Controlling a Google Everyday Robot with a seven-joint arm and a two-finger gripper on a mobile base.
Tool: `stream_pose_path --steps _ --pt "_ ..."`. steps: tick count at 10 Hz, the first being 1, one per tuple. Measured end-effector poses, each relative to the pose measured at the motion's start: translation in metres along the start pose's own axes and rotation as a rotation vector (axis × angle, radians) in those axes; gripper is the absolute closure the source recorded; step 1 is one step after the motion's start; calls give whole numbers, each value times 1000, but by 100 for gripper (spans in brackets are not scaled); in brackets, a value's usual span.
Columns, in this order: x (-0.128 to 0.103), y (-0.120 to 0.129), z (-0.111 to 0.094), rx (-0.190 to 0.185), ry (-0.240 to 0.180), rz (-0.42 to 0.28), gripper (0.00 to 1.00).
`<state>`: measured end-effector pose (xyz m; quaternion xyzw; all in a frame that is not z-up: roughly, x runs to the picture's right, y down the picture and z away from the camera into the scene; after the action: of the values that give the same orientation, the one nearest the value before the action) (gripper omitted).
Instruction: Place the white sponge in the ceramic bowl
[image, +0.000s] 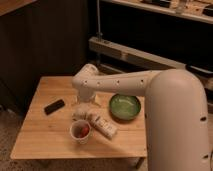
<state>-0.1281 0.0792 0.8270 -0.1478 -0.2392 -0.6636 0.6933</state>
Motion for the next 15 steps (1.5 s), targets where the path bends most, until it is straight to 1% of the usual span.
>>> stream_pose_path --steps 2,4,6,9,13,15 --pt "7 -9 2 4 3 -2 12" --pt "8 -7 3 -5 13 7 12" --pt "10 -8 13 -17 18 15 12" --pt "17 -7 25 -19 23 21 12" --pt "23 -11 44 -21 8 7 12" --pt "24 -12 53 -23 -13 6 12"
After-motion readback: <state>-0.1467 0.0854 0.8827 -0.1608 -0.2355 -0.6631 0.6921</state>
